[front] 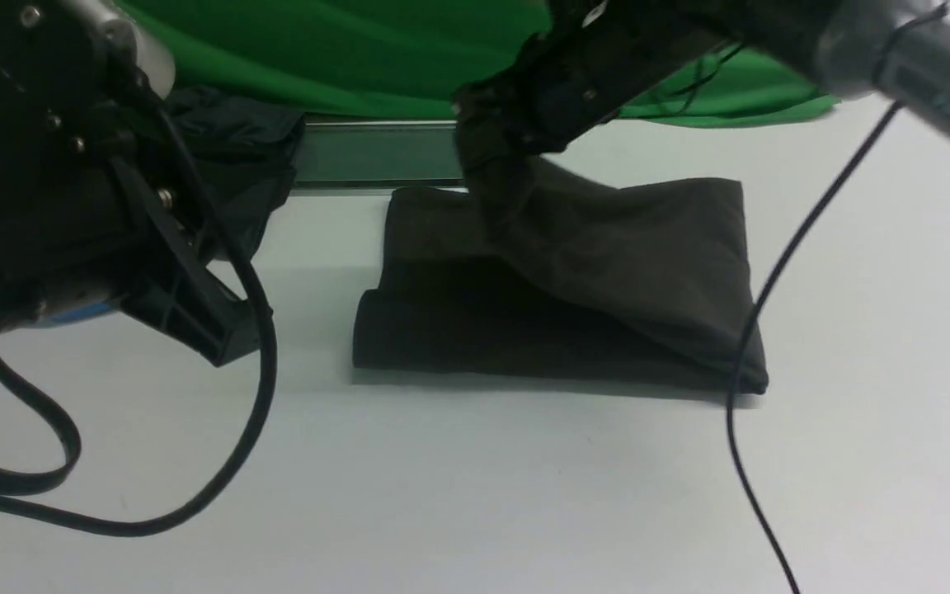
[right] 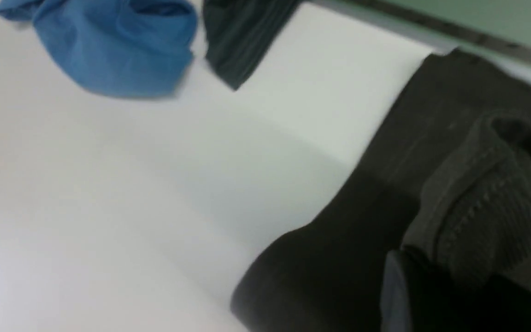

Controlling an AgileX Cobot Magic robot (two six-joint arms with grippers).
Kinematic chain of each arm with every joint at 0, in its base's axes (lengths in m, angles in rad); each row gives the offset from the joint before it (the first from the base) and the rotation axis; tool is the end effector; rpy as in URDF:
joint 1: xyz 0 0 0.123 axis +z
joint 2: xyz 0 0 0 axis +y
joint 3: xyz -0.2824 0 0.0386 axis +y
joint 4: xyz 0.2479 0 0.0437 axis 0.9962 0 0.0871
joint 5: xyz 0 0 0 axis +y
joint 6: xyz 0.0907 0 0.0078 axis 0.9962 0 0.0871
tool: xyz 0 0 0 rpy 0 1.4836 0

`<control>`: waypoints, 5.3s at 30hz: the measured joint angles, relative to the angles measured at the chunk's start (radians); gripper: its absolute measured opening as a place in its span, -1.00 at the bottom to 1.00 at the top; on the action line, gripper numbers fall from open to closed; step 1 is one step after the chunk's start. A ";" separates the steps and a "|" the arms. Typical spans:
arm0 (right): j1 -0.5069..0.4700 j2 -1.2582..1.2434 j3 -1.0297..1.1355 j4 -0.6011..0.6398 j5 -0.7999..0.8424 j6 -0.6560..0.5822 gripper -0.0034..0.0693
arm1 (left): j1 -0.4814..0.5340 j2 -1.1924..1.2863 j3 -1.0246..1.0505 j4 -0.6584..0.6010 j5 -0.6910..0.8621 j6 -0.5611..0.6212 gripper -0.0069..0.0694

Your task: Fold a long-sleeved shirt on a white desktop.

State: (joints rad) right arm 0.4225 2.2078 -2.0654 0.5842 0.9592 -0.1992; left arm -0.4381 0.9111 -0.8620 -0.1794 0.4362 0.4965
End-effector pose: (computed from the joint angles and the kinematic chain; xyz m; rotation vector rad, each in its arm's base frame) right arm 0.4385 0.2422 0.2701 -0.5278 2.4899 0.8241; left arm 0.1701 -0.0873 0.3665 0.7849 1.8006 -0.1426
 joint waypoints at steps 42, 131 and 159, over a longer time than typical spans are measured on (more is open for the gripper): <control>-0.190 -0.174 0.576 -0.454 -0.033 0.074 -0.83 | 0.140 0.997 -0.399 0.045 0.090 -0.088 -0.77; -0.253 -1.367 1.098 -0.380 -0.026 0.107 -0.81 | 0.187 -0.716 0.537 -0.222 -0.149 0.048 -0.77; -0.292 -1.814 1.641 -0.408 -0.530 0.054 -0.83 | 0.187 -0.715 0.560 -0.186 -0.084 0.048 -0.77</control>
State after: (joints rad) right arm 0.1308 0.3938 -0.4241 0.1766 0.4290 -0.1455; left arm -0.2514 0.1964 -0.3019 -0.3650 0.3527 0.5447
